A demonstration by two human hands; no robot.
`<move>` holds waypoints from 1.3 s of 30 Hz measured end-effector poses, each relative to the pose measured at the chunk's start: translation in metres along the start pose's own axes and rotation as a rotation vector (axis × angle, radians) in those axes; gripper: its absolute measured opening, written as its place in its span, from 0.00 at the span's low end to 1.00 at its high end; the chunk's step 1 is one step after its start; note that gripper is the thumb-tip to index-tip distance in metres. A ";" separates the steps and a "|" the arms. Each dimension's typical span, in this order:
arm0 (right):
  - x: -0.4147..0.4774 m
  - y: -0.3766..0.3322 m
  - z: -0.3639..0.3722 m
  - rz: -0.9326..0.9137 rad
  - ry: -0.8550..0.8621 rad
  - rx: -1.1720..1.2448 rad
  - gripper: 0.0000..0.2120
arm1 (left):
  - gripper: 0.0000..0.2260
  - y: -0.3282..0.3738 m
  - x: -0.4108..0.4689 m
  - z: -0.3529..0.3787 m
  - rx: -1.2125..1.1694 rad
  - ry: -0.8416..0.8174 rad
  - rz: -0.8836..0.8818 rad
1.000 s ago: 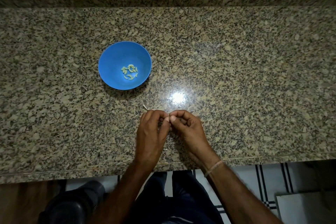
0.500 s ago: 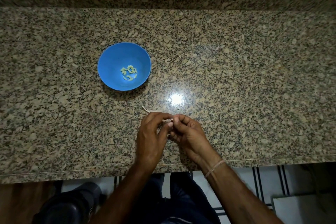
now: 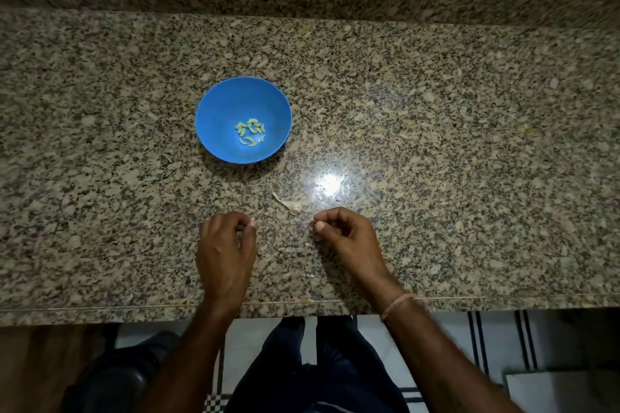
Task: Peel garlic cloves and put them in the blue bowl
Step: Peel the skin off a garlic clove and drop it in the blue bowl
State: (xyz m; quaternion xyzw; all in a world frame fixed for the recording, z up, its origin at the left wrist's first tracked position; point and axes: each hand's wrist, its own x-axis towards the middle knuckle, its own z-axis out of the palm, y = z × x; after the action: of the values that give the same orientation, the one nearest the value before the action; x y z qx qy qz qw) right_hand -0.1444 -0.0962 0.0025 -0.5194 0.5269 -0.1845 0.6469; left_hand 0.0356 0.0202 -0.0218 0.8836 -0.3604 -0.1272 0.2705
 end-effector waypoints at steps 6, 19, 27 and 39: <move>0.000 0.009 -0.015 -0.073 0.093 -0.077 0.10 | 0.10 0.022 -0.025 0.009 -0.138 -0.113 0.096; -0.021 0.039 -0.038 -0.404 0.141 -0.552 0.16 | 0.15 0.064 -0.034 0.059 -0.171 -0.237 0.202; 0.000 0.022 -0.086 -0.330 0.107 -0.312 0.11 | 0.17 0.084 -0.039 0.065 -0.161 -0.151 0.087; 0.004 0.034 -0.104 -0.428 -0.029 -0.525 0.14 | 0.12 0.089 -0.026 0.079 0.105 -0.020 0.132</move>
State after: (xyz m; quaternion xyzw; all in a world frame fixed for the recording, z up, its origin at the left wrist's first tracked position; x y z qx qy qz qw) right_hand -0.2443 -0.1361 -0.0191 -0.7698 0.4260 -0.1668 0.4451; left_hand -0.0660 -0.0446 -0.0350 0.8696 -0.4266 -0.0990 0.2281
